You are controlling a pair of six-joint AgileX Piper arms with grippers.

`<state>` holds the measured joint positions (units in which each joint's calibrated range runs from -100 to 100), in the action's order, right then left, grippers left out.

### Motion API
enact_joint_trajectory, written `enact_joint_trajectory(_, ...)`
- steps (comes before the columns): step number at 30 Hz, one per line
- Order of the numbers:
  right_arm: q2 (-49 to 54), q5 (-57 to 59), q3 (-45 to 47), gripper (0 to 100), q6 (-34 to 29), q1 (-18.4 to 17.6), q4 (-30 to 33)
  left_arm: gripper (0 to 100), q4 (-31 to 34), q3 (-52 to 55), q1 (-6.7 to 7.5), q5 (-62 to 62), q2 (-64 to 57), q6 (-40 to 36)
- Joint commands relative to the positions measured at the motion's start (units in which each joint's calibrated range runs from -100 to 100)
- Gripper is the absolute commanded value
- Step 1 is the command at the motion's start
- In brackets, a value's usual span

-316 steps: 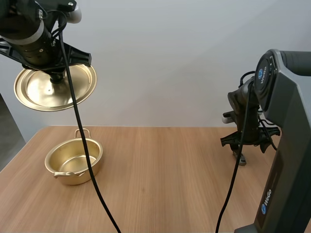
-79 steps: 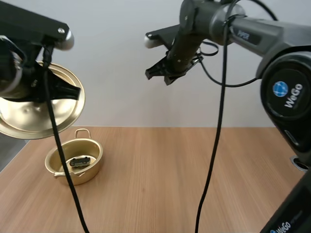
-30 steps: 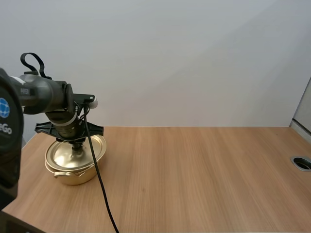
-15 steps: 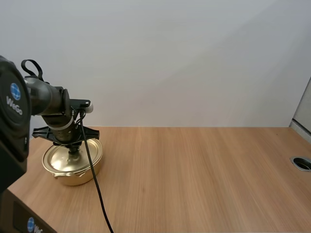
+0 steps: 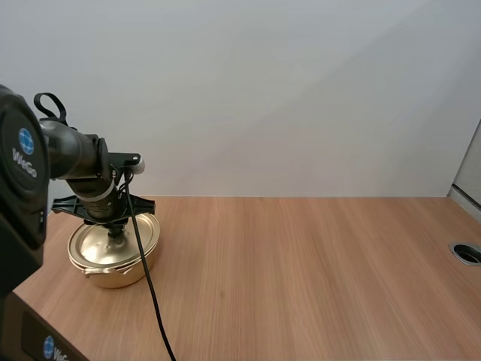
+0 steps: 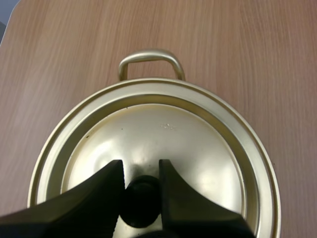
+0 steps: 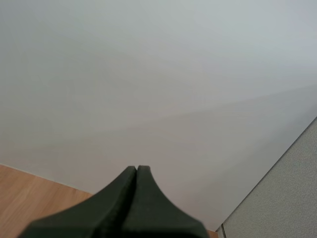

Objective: Open the pot, put the car inside, and close it

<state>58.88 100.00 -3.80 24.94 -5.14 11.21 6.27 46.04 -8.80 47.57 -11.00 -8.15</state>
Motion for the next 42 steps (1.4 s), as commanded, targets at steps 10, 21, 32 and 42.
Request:
enact_joint_trajectory(10, 0.1, 0.0, -0.1, 0, -0.1, 0.0, -0.2, 0, 0.0, 0.1, -0.04, 2.0, 3.3, 0.5)
enact_joint_trajectory(21, 0.1, 0.0, -0.1, 0, -0.1, 0.0, -0.2, 0, 0.0, 0.1, -0.04, 2.2, 4.4, 0.4)
enact_joint_trajectory(32, 0.1, 0.0, -0.1, 0, -0.3, 0.0, -1.2, 80, 4.9, 0.0, -0.04, -1.4, 4.2, 0.9)
enact_joint_trajectory(42, 0.1, 0.0, -0.1, 0, -0.3, 0.0, -2.0, 100, 5.1, -1.2, -0.04, -9.0, -1.3, 3.2)
